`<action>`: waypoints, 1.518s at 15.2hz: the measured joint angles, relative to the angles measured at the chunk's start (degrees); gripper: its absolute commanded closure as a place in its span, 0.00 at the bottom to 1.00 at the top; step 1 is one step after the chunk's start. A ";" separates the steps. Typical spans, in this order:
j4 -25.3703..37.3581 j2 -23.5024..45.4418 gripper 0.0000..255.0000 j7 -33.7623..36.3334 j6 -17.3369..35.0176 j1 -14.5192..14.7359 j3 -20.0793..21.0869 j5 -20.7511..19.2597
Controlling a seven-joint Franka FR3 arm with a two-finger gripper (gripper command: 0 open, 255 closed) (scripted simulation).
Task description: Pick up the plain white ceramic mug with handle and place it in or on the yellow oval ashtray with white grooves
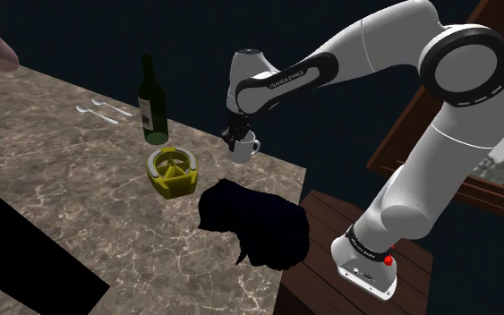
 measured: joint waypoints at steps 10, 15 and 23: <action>1.20 -1.65 1.00 -0.16 -2.85 -0.03 0.02 0.26; 2.98 -3.63 1.00 -0.45 -6.60 -0.09 -0.01 0.54; 6.70 -5.84 1.00 -0.59 -12.50 -0.08 0.00 0.82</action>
